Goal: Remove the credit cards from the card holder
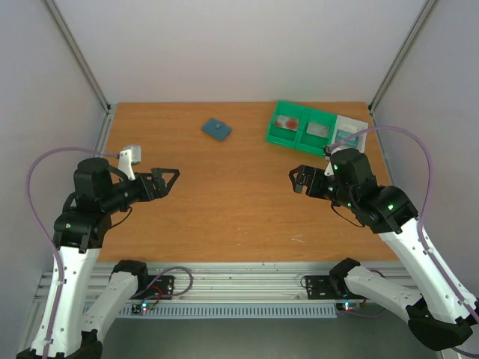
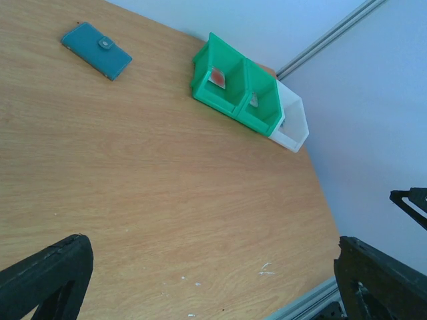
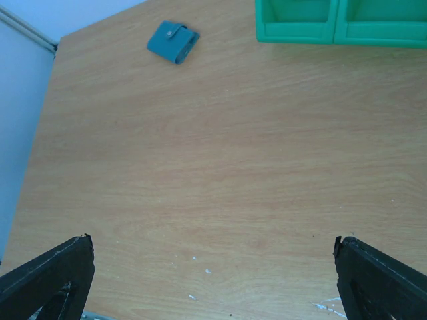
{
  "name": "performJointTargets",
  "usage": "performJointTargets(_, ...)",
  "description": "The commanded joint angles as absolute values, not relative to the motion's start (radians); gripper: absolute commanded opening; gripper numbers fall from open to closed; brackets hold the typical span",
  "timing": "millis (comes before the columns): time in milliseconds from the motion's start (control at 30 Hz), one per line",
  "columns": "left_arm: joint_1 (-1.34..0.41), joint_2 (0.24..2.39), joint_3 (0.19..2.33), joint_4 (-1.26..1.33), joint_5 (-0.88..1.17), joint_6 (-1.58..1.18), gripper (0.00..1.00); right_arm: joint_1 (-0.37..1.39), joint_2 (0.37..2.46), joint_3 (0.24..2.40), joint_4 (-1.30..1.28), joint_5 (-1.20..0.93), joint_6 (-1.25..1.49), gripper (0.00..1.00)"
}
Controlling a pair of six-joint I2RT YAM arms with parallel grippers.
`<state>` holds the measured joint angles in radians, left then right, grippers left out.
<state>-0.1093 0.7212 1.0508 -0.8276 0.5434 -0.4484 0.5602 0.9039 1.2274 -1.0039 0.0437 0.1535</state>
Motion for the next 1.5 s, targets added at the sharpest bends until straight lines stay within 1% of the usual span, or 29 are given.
performJointTargets(0,-0.115,0.728,1.039,-0.767,0.558,-0.447,0.99,0.566,0.903,1.229,-1.002,0.039,0.159,0.99)
performJointTargets(267,-0.115,0.765,1.008,-0.724,0.54,-0.48,0.99,0.566,0.91,1.226,-0.986,0.011,0.154,0.99)
performJointTargets(400,-0.116,0.804,0.962,-0.603,0.574,-0.539,0.99,0.565,0.915,1.224,-0.977,-0.032,0.152,0.98)
performJointTargets(567,-0.115,0.909,0.89,-0.442,0.538,-0.732,0.92,0.566,0.911,1.218,-0.964,-0.052,0.155,0.98)
performJointTargets(733,-0.115,1.116,0.852,-0.288,0.537,-0.901,0.81,0.566,0.899,1.196,-0.955,-0.066,0.152,0.98)
performJointTargets(867,-0.117,1.286,0.898,-0.219,0.469,-0.954,0.77,0.565,0.893,1.198,-0.964,-0.064,0.149,0.99)
performJointTargets(1000,-0.118,1.452,0.949,-0.089,0.44,-1.016,0.7,0.566,0.884,1.197,-0.964,-0.069,0.148,0.98)
performJointTargets(1133,-0.118,1.633,1.052,-0.012,0.431,-1.043,0.66,0.566,0.872,1.191,-0.948,-0.076,0.148,0.98)
performJointTargets(1333,-0.118,1.843,1.168,0.168,0.368,-1.093,0.56,0.566,0.87,1.187,-0.924,-0.098,0.15,0.98)
performJointTargets(1467,-0.117,1.976,1.287,0.152,0.344,-1.093,0.53,0.566,0.878,1.198,-0.924,-0.107,0.152,0.99)
